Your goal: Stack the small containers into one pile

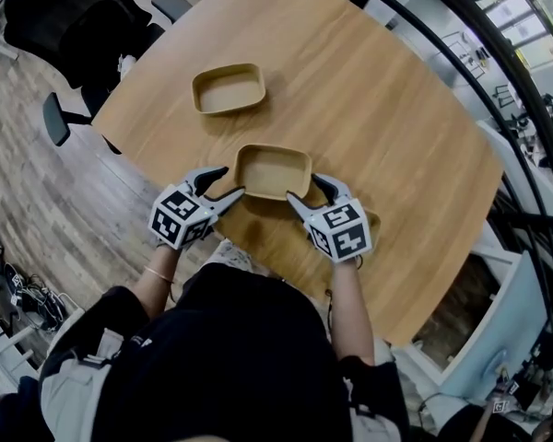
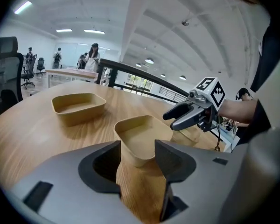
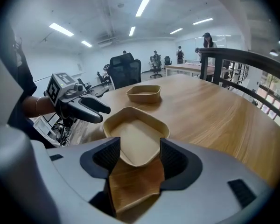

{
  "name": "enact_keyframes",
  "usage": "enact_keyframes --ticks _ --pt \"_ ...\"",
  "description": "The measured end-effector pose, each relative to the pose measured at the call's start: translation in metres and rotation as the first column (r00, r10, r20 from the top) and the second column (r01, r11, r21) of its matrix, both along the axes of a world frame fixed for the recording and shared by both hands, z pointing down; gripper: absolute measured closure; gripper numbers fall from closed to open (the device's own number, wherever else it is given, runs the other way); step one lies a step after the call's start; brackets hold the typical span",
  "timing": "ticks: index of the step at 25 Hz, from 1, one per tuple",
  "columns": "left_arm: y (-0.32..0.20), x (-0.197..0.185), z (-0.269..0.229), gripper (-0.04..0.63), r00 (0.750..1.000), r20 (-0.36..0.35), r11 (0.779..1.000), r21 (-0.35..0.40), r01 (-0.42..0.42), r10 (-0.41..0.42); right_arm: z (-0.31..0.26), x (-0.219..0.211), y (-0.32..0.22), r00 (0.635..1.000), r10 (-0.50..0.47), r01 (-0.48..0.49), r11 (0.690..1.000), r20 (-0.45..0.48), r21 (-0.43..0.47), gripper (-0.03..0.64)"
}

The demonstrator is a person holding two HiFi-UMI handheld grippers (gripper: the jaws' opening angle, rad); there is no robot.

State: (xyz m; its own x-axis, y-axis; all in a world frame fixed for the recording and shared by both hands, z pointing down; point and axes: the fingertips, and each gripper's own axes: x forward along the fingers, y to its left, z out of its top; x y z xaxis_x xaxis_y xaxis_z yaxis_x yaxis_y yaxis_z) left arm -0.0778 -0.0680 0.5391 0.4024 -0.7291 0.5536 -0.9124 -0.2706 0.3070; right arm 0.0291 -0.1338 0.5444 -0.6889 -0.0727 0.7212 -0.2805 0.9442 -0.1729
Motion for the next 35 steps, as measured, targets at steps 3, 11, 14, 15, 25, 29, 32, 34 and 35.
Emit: enact_keyframes --ticks 3,11,14,15,25,29,32,34,35 --pt "-0.003 0.000 0.009 0.382 1.000 -0.016 0.999 -0.029 -0.022 0.022 0.007 -0.002 -0.005 1.000 0.020 -0.020 1.000 -0.012 -0.007 0.364" --pt "-0.013 -0.004 0.022 0.382 0.990 -0.047 0.989 -0.066 -0.133 0.130 0.029 -0.006 -0.016 0.993 0.060 -0.064 0.997 -0.103 -0.032 0.364" --pt "-0.014 -0.002 0.023 0.382 0.986 -0.056 0.985 -0.074 -0.159 0.155 0.032 -0.006 -0.015 0.990 0.068 -0.075 0.996 -0.123 -0.048 0.364" --pt "-0.015 -0.002 0.023 0.382 0.986 -0.052 0.984 -0.075 -0.162 0.158 0.031 -0.007 -0.015 0.990 0.072 -0.079 0.996 -0.125 -0.051 0.364" --pt "-0.018 -0.004 0.010 0.383 0.981 -0.049 0.981 -0.043 -0.189 0.187 0.016 -0.014 -0.015 0.986 0.165 -0.167 0.982 -0.029 -0.092 0.364" --pt "-0.018 -0.005 -0.004 0.383 0.981 -0.057 0.982 -0.014 -0.187 0.186 0.001 -0.014 -0.014 0.980 0.197 -0.196 0.978 0.008 -0.072 0.364" --pt "-0.022 -0.001 -0.016 0.383 0.978 -0.069 0.980 0.018 -0.197 0.198 -0.011 -0.010 -0.016 0.973 0.227 -0.226 0.973 0.036 -0.049 0.364" --pt "-0.025 0.003 -0.024 0.383 0.975 -0.071 0.977 0.037 -0.209 0.211 -0.019 -0.005 -0.018 0.967 0.249 -0.248 0.968 0.050 -0.035 0.364" --pt "-0.028 0.005 -0.028 0.383 0.974 -0.071 0.976 0.046 -0.214 0.217 -0.023 -0.002 -0.019 0.964 0.260 -0.259 0.965 0.058 -0.029 0.364"
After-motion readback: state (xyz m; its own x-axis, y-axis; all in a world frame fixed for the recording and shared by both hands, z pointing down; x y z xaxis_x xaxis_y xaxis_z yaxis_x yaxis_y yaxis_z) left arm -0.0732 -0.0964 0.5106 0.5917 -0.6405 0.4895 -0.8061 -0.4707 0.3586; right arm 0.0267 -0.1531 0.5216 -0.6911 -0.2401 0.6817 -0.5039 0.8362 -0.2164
